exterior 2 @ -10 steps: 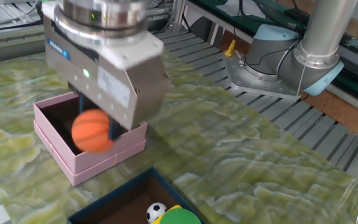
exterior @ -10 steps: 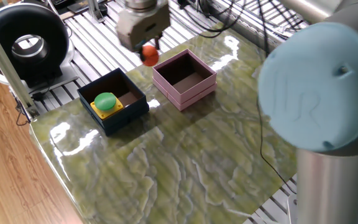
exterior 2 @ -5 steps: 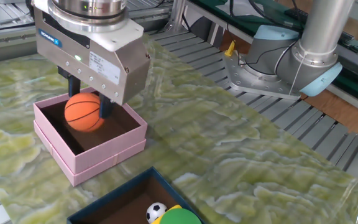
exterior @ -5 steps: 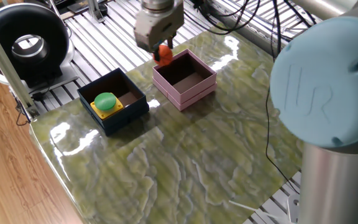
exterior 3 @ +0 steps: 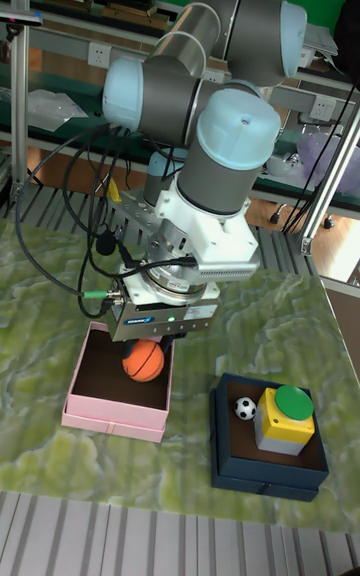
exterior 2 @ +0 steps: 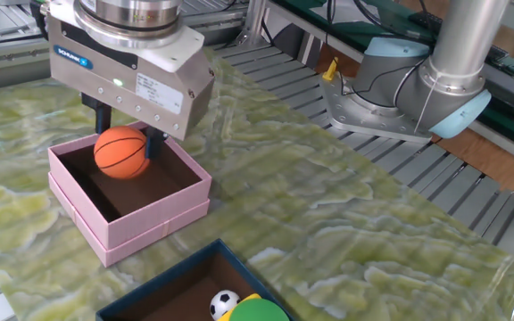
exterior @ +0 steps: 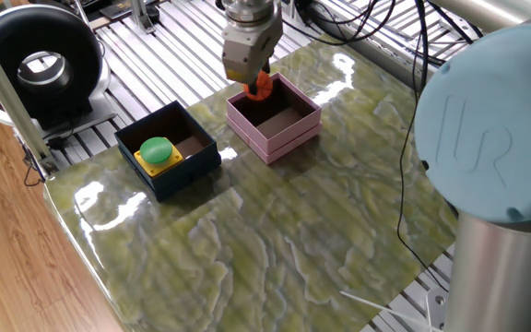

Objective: Move an object from one box to another

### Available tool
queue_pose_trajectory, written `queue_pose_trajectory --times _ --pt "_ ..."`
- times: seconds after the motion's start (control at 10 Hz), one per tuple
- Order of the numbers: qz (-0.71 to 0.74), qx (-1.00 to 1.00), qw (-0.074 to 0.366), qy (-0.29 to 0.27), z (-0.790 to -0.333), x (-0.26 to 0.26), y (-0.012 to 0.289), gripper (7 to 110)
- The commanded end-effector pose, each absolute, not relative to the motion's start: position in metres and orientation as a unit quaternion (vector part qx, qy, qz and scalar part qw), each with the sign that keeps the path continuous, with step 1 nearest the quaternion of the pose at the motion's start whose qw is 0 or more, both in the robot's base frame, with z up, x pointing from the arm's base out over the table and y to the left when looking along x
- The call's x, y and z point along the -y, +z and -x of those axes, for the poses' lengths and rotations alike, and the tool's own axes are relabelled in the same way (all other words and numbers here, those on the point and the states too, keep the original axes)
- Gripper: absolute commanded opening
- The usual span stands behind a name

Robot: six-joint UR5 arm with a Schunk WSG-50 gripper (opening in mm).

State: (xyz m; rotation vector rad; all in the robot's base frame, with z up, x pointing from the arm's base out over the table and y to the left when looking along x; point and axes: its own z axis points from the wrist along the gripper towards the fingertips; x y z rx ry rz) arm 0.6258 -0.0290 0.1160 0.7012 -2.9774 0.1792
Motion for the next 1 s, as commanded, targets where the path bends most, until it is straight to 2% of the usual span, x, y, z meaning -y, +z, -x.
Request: queue_pose_trajectory --times 0.0,0.1,0.4,0.5,0.7,0.8,0.9 --pt "-0.272 0.961 0.039 0.043 -0.623 0.024 0.112 22" --pt "-0.283 0.958 0.036 0.033 -0.624 0.019 0.111 44" --pt "-0.299 0.953 0.044 0.025 -0.62 0.017 0.111 44" --pt "-0.3 0.952 0.047 0.031 -0.619 0.02 0.111 66" --pt "-0.319 0.946 0.05 0.028 -0.617 0.019 0.111 66" --pt "-0.318 0.947 0.048 0.017 -0.617 0.013 0.112 88" --pt "-0.316 0.947 0.051 0.017 -0.617 0.014 0.113 88"
